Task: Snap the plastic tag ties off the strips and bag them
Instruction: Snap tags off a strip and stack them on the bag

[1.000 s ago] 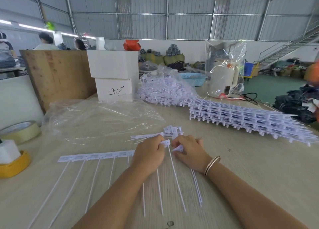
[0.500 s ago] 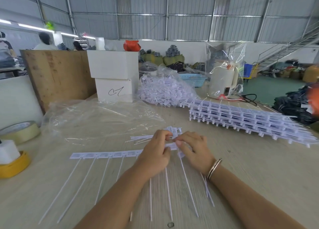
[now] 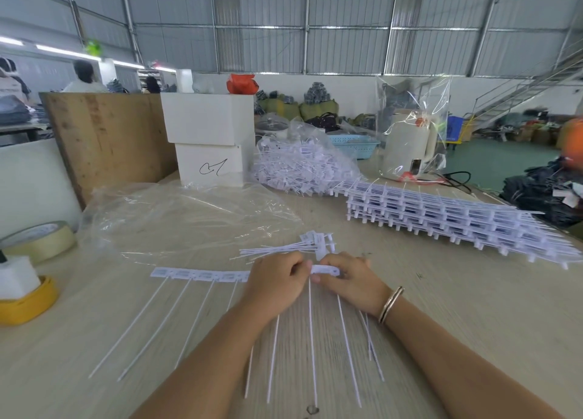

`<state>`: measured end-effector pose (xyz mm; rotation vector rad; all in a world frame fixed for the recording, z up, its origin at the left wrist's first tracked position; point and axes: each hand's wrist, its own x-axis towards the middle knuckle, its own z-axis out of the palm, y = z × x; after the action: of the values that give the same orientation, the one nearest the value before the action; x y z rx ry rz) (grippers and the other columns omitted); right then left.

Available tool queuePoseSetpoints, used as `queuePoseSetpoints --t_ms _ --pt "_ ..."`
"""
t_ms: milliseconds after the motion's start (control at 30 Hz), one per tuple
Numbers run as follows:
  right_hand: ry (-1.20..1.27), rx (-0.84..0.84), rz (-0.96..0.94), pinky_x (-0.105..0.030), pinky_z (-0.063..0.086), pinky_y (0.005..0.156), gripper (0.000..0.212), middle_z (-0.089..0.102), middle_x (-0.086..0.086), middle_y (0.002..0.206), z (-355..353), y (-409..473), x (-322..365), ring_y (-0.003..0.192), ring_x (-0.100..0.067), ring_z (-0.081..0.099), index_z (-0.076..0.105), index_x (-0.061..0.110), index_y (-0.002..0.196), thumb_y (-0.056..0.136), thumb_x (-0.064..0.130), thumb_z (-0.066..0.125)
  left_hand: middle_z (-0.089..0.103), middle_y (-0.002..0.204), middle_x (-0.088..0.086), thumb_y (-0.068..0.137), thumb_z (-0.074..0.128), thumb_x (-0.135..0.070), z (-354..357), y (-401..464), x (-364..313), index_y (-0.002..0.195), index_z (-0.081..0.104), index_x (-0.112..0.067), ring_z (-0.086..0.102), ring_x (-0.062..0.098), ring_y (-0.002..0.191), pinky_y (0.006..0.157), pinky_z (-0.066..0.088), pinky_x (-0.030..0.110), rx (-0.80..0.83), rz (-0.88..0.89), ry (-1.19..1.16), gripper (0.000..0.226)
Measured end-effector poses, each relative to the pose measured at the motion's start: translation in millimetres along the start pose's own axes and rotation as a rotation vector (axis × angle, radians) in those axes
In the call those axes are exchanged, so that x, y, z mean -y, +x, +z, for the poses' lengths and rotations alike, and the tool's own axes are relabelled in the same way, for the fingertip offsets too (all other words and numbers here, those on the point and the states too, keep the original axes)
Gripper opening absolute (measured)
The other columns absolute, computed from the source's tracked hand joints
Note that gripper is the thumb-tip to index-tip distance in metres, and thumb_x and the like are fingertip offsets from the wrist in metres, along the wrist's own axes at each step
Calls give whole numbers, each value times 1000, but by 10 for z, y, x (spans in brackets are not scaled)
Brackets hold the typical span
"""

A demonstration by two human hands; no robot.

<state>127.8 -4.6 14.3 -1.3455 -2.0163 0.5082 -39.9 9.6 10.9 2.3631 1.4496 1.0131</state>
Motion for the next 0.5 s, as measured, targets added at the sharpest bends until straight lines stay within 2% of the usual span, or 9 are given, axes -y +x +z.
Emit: queuePoseSetpoints --t_ms 67,167,267,367,500 --pt "0 -2 -50 -49 37 89 22 59 -7 76 1 2 5 75 -9 48 68 9 86 87 31 63 45 58 -5 94 48 -32 20 12 7 73 59 -13 45 13 59 59 31 29 51 -32 -74 31" --pt "6 -34 -95 -53 38 89 15 64 -9 80 -1 -6 -1 77 -16 52 71 13 89 87 26 64 39 55 -6 95 49 -32 26 33 9 58 45 -22 39 10 56 58 29 29 109 -82 -188 39" --pt "-4 -74 -112 -47 37 89 13 65 -7 78 14 -10 -10 76 -13 53 72 19 88 87 27 63 37 53 -7 97 47 -28 0 58 3 54 43 -27 37 7 53 53 25 23 138 -104 -278 43" --pt "-49 -139 -128 -38 27 86 13 65 -4 76 38 -7 7 76 -10 52 72 22 86 90 28 60 38 55 -6 98 45 -25 -11 70 -5 57 46 -25 37 8 54 50 23 19 138 -118 -342 41" --pt "-141 -211 -174 -34 21 82 14 65 1 73 56 -15 33 76 -7 49 69 31 84 91 29 58 38 49 -9 98 46 -24 2 82 -30 54 45 -26 36 3 48 51 25 21 110 -168 -415 44"
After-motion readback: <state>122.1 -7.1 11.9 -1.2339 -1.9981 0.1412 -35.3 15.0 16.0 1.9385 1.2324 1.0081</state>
